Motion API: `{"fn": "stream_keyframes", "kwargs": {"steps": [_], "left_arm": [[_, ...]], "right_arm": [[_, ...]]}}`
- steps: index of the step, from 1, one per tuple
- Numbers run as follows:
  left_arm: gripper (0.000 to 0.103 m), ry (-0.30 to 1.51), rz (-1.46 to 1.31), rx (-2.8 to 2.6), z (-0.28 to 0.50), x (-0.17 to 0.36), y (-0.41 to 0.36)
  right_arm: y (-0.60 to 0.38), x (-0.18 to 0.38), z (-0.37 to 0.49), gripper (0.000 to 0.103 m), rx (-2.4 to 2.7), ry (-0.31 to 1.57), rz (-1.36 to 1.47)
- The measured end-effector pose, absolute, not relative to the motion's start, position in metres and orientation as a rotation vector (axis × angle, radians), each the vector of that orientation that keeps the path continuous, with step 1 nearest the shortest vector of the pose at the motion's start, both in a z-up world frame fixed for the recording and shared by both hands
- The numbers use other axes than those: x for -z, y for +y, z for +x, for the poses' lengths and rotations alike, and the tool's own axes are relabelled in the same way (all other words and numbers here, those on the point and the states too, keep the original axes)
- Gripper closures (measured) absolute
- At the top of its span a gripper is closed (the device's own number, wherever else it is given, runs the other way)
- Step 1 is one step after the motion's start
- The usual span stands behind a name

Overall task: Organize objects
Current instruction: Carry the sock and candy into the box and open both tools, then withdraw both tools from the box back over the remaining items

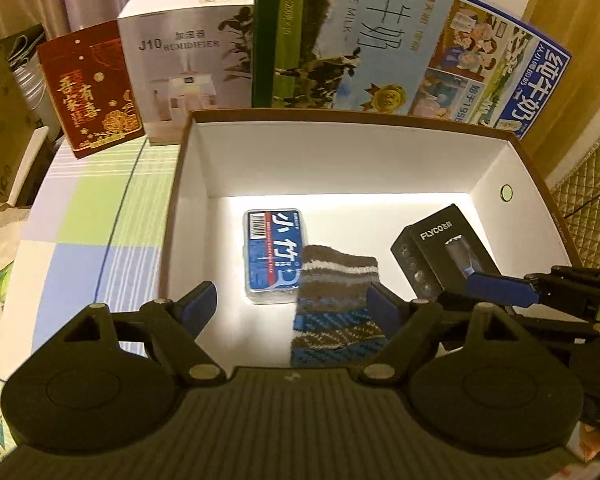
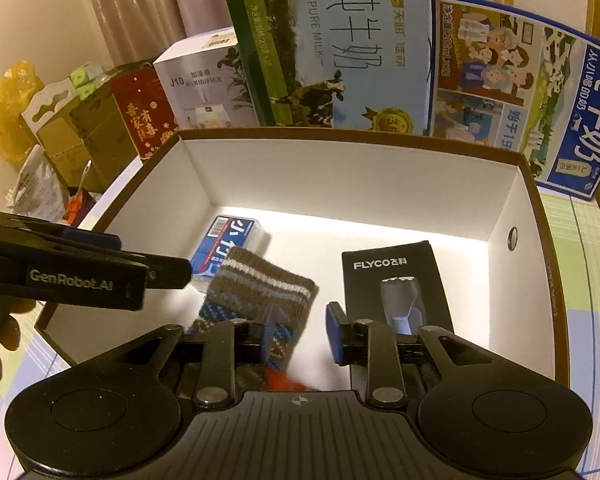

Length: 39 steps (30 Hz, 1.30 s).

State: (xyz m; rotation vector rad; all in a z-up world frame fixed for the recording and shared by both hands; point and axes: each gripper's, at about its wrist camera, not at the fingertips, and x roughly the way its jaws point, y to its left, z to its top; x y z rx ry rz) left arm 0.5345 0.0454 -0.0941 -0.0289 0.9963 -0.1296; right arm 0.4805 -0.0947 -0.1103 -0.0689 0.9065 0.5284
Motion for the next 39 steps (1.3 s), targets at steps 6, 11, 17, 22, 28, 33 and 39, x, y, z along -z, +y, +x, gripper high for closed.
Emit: {"fn": "stream_keyframes", "kwargs": {"steps": [6,11,17,22,28,33,39], "left_arm": [[0.019,0.988,-0.029,0.123,0.523,0.088,0.051],[0.018,0.982,-0.048,0.124,0.508,0.081,0.054],[0.013,0.952,-0.072,0.121,0.488,0.064,0.056],[0.012,0.938,-0.101,0.133,0.468,0.051,0.058],[0.011,0.921,-0.108,0.132,0.441,0.04,0.056],[0.008,0.918,-0.123,0.127,0.416,0.033,0.056],[0.004,0.903,-0.076,0.108,0.386,0.028,0.051]], "right_arm": [[-0.097,0.102,0.467,0.044,-0.534,0.885,-0.081],[-0.101,0.093,0.456,0.032,-0.519,0.873,-0.069],[-0.109,0.077,0.44,0.023,-0.5,0.849,-0.031],[-0.118,0.061,0.424,0.018,-0.502,0.825,0.012],[-0.129,0.048,0.401,0.015,-0.496,0.799,0.042],[-0.142,0.044,0.38,0.015,-0.482,0.797,0.071],[-0.159,0.043,0.353,0.015,-0.452,0.813,0.094]]}}
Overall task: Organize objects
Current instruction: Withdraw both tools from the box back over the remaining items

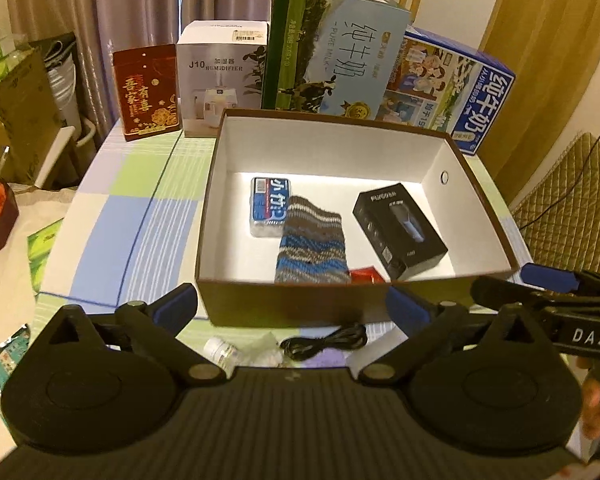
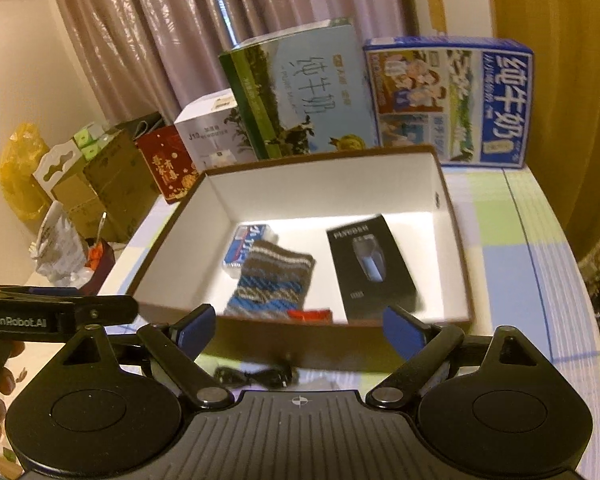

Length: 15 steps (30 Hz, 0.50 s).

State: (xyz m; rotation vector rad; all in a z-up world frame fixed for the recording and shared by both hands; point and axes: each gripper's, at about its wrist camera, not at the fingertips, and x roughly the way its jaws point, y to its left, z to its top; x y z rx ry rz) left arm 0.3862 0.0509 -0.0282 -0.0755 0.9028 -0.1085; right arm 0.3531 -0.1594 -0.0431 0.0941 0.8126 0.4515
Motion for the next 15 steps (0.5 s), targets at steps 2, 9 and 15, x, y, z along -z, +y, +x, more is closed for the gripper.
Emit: {"fn": "stream_keyframes", "kwargs": {"steps": [2,9,15], "left_arm": [[0.004,0.905,-0.065,0.104,0.376,0.028,0.05],[0.004,0.909,-0.037,0.09,0.346,0.03,0.047],[0.004,0.905,-0.05,0.073,0.327,0.031,0.05]], "right_arm": [[-0.165,0.044,0.342,0.015,-0.443,0.815,0.087],[-0.181,0.047,0.311,0.015,-0.423,0.829,0.09],[-0.193,0.049,0.292,0.015,-0.397,0.837,0.084]]}}
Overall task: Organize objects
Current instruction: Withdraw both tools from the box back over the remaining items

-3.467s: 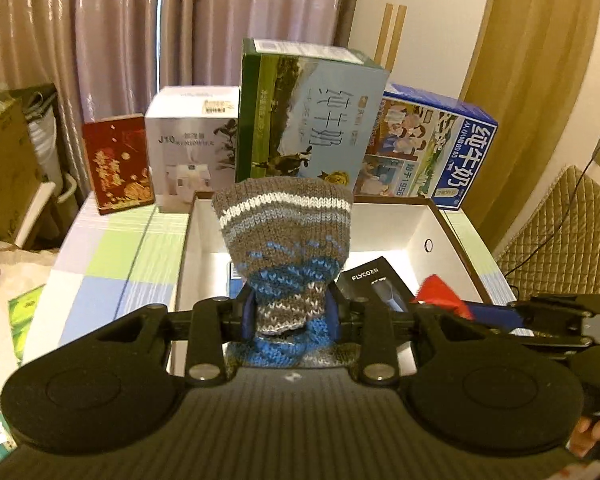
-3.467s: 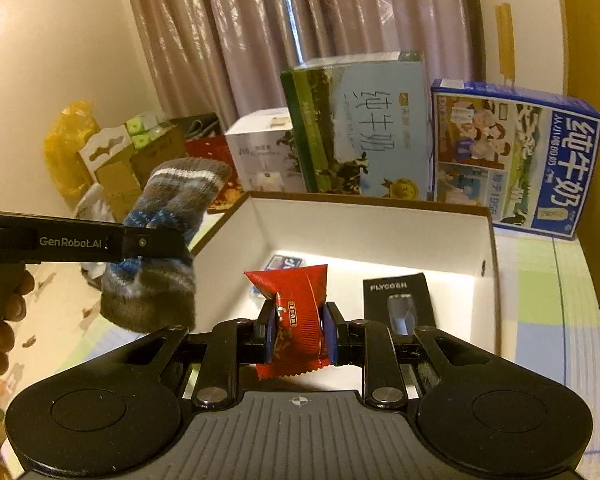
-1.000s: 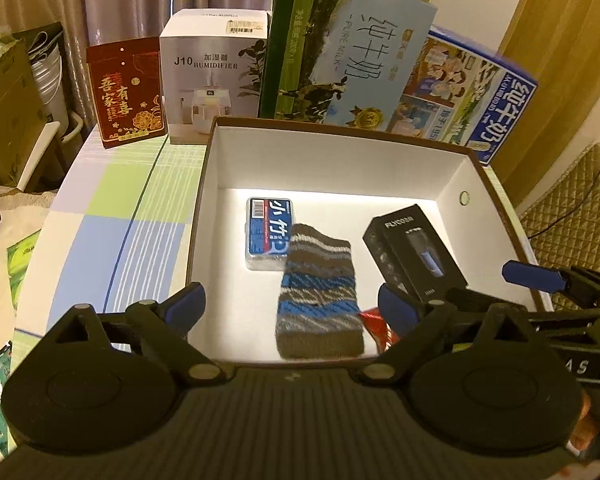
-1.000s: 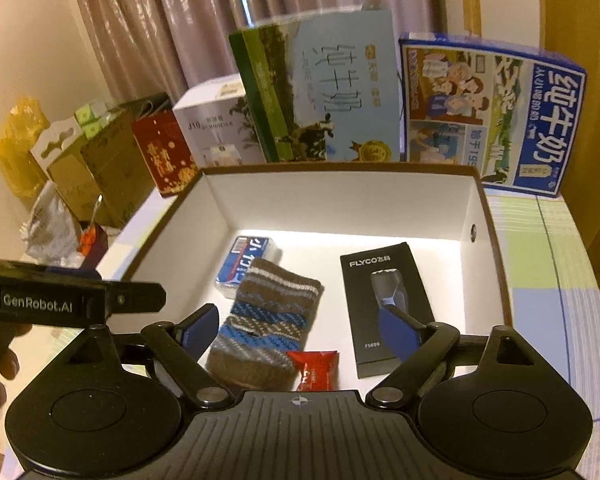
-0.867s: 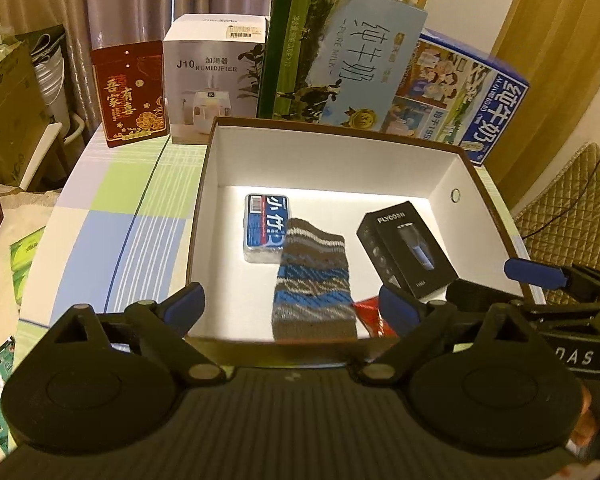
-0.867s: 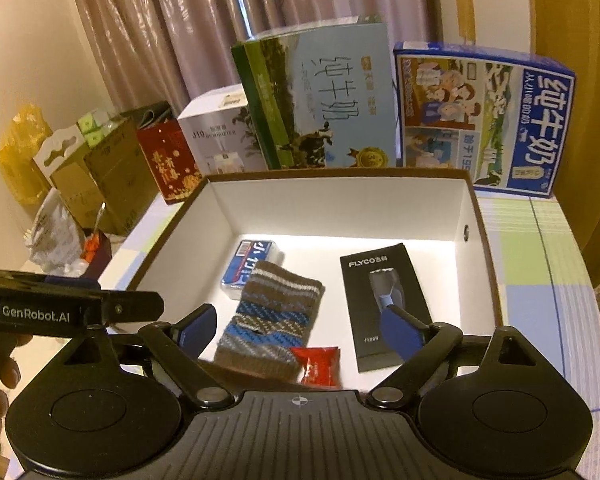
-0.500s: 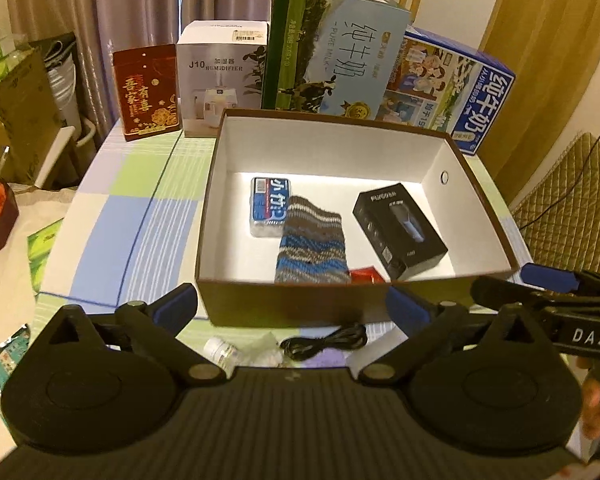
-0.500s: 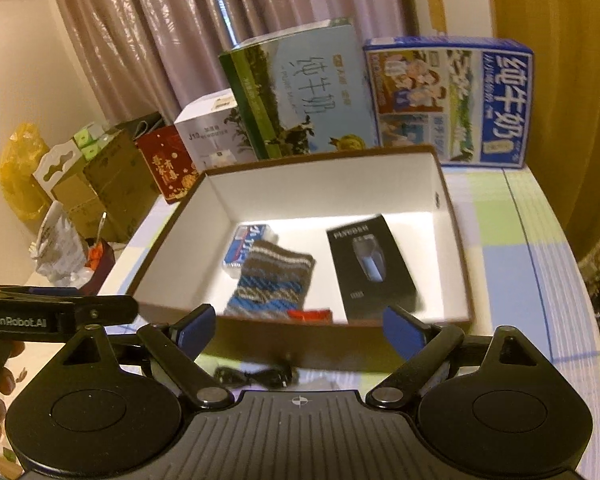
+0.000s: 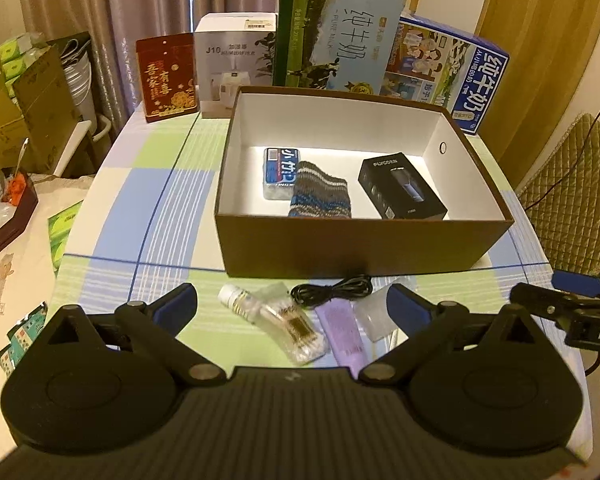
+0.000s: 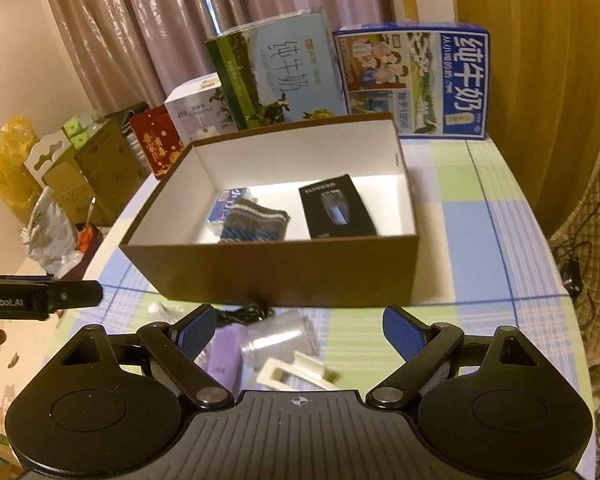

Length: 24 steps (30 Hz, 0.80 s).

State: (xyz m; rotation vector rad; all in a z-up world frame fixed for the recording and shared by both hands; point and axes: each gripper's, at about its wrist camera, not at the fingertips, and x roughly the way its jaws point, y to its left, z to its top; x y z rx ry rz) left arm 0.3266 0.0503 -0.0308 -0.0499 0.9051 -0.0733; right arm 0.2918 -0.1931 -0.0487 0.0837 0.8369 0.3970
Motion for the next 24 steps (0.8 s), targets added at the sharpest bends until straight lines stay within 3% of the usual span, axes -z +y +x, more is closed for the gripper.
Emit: {"fn": "stream_keyframes", "kwargs": {"steps": [24], "left_arm": [[0.005,0.969,-0.096,-0.028,0.271,0.073,0.065]], "right_arm": [[-0.197,0.096,0.26,0.015,-0.439,0.925,0.012]]}}
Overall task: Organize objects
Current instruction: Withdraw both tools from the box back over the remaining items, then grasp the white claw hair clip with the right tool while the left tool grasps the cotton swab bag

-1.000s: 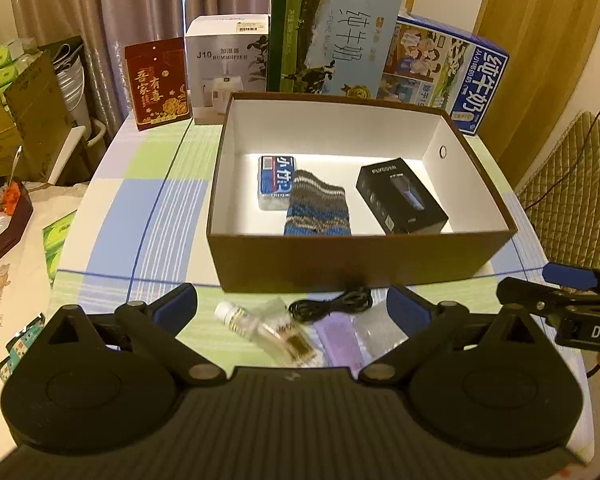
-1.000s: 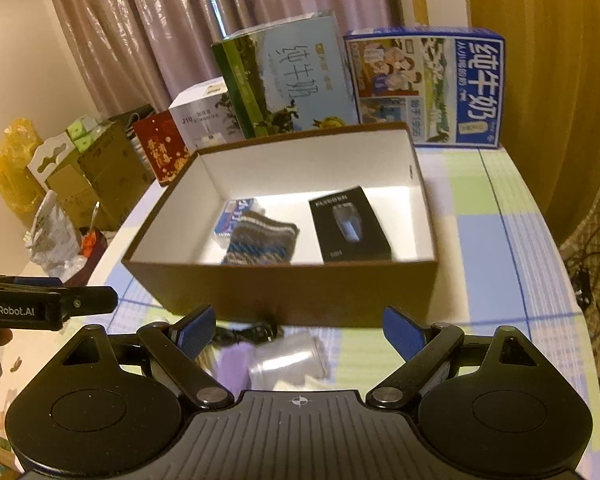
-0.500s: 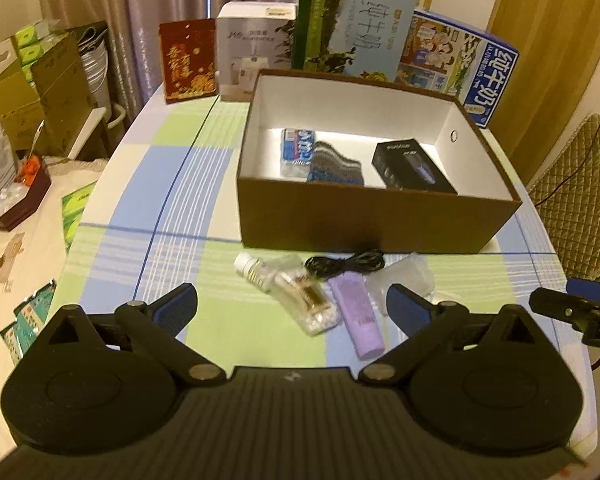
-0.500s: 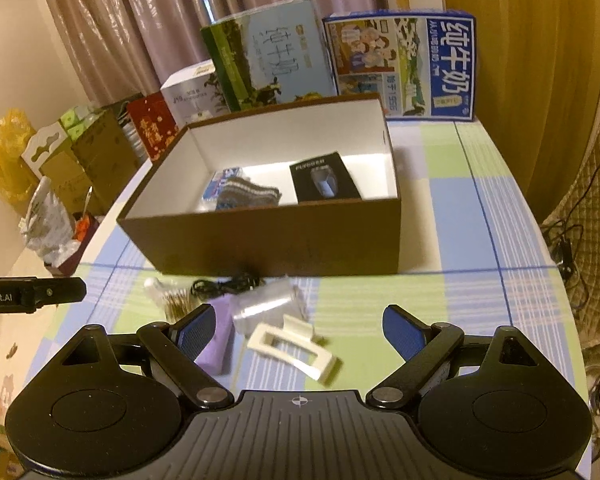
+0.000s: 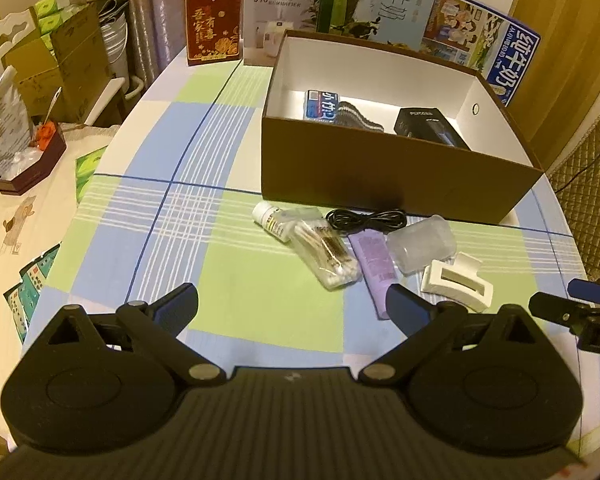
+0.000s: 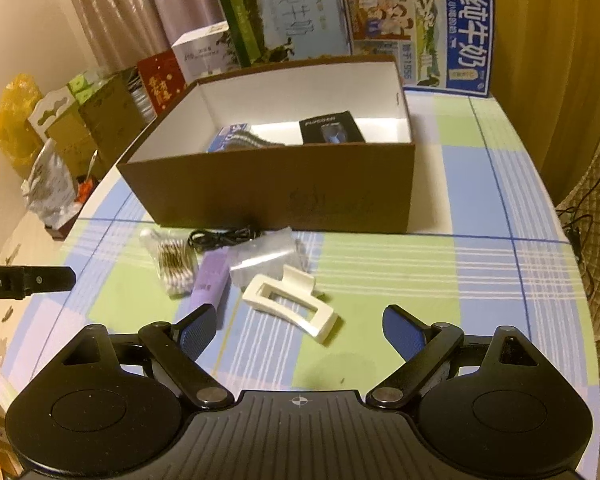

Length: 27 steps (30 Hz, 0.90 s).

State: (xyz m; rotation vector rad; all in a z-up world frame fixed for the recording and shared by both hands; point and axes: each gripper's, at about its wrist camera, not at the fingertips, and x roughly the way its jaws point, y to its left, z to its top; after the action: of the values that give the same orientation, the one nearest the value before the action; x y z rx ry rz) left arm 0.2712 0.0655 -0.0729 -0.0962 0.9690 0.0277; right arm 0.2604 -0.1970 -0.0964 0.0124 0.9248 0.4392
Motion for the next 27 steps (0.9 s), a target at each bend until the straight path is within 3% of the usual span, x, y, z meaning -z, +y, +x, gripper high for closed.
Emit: {"fn": "stream_keyframes", "kwargs": {"steps": [6,16,27], "left_arm": [[0.005,0.977,-0.1,-0.042,0.274,0.083,0.067],[0.006,1.0,-0.104,-0.052,0.288,0.102,0.072],[0.007,1.025,-0.108,-0.049,0.31,0.119,0.083]], "right_arm": [[-0.19,0.11,0.264,0.017,-0.48,0.916,-0.034],[-0.176,0.146,0.292,0.033,-0.551,0.937,-0.127],[-0.153,0.174,0.324,0.039,-0.618,0.955,-0.241]]}}
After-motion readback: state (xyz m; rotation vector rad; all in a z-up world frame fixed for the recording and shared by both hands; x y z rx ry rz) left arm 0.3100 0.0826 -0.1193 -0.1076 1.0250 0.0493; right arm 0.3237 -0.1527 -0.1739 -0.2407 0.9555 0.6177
